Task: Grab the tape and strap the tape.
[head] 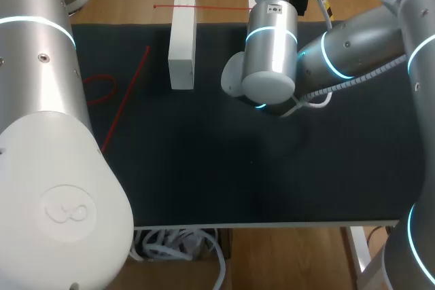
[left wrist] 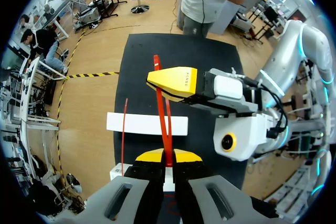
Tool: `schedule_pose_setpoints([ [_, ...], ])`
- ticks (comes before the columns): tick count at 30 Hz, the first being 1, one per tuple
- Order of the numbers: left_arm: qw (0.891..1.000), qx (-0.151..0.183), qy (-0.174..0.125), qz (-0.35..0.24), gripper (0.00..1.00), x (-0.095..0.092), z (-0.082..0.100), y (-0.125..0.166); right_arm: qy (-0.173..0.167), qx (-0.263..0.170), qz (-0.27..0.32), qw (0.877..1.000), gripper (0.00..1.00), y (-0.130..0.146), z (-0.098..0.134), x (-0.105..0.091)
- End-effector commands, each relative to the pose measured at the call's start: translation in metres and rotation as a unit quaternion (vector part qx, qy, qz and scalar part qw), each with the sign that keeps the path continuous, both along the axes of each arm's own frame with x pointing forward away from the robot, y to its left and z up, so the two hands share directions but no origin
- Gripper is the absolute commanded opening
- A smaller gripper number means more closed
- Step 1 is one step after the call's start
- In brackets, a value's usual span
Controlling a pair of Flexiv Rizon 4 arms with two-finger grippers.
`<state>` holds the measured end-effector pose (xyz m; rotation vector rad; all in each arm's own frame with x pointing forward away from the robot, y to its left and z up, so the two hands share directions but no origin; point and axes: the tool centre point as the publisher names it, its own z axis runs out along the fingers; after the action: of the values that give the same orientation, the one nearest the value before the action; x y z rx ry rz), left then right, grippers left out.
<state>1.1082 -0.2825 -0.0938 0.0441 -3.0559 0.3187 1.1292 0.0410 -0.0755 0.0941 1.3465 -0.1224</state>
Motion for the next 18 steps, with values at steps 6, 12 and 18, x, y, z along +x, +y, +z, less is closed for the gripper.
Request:
schedule_pose_setpoints([
  [6,1.000,0.005,0.004,-0.001,0.00,0.0035,0.0031,-0.0022,0.004,-0.004,-0.010,1.000,0.00,-0.0033,0.0077,0.0000],
  [12,1.000,0.005,0.004,-0.001,0.00,0.0035,0.0031,-0.0022,0.004,-0.008,-0.013,1.000,0.00,-0.0021,0.0098,0.0000],
  [18,1.000,0.005,0.004,-0.001,0.00,0.0035,0.0031,-0.0022,0.002,-0.010,-0.014,1.000,0.00,-0.0005,0.0111,-0.0009],
])
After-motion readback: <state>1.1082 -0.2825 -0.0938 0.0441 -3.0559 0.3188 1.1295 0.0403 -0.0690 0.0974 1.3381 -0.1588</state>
